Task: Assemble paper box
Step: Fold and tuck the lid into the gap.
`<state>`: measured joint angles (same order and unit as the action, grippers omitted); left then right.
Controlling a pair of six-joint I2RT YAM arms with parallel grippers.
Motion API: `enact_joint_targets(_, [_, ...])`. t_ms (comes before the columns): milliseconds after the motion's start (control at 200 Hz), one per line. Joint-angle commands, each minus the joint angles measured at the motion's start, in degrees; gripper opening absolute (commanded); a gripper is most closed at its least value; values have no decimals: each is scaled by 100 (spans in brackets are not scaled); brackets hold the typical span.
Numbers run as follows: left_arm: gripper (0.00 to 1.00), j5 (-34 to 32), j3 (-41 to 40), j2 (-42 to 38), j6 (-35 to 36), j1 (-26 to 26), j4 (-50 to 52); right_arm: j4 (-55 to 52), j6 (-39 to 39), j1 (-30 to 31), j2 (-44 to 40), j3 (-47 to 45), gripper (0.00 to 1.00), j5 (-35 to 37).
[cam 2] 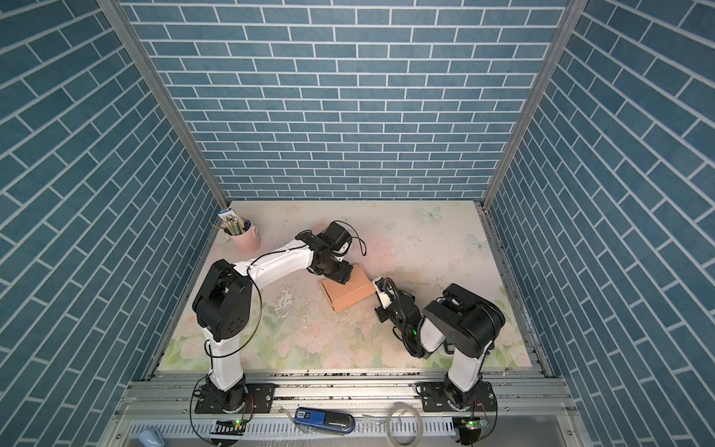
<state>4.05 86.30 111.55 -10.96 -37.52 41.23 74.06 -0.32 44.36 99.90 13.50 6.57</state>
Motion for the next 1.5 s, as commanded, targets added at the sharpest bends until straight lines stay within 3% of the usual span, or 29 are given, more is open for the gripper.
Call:
enact_joint_targets(0, [74, 47, -86, 51, -43, -26, -71, -332, 11, 16, -283, 37, 3, -47])
enact_joint_targets(850, [73, 72, -247, 234, -130, -89, -292, -3090, 624, 28, -1580, 561, 2, -538])
enact_joint_targets(1495, [72, 70, -255, 332, -187, -186, -362, -4121, 901, 28, -1775, 865, 1, -745])
